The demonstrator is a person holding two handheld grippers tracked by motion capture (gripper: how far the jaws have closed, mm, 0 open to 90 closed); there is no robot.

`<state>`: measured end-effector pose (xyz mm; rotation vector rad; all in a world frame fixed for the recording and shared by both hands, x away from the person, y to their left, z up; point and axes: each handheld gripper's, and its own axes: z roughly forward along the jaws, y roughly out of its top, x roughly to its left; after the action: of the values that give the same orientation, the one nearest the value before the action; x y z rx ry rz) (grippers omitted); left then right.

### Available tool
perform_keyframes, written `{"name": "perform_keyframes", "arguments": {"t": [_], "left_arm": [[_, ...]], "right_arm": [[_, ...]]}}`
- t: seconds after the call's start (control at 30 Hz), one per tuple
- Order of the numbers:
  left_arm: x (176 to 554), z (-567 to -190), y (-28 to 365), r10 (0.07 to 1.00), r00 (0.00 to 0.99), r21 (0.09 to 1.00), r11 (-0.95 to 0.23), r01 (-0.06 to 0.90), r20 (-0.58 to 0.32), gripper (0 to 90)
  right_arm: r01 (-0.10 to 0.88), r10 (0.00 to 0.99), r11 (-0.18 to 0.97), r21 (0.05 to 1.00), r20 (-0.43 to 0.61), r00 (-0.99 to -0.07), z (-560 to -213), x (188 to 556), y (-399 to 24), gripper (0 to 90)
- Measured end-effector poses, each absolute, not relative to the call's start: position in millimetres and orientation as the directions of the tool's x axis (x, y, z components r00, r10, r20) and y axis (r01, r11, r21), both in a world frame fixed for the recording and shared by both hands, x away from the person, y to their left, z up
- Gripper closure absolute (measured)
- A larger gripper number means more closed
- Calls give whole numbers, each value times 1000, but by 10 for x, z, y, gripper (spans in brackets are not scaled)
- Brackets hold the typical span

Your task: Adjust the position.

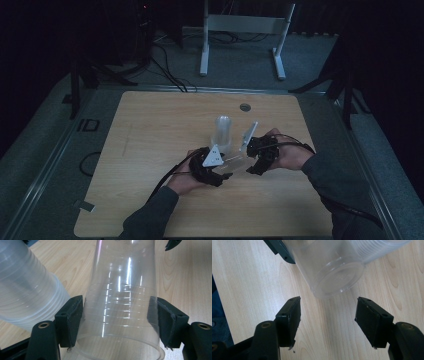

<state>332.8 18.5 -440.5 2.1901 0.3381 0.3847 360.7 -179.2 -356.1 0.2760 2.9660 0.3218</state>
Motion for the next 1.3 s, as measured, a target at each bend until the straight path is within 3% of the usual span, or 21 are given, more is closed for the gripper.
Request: {"name": "perform_keyframes", "arguments": {"t": [0.6,1.3], "left_arm": [[3290,-4460,133,288,949,780,-620,85,125,298],[3210,-4470,67,239,955,759,-651,23,176,294]], "right_arm": [[82,101,985,150,-122,-987,-3626,3558,-1630,366],[44,51,996,82,-78,-996,-3792,3515,-1514,355]]}}
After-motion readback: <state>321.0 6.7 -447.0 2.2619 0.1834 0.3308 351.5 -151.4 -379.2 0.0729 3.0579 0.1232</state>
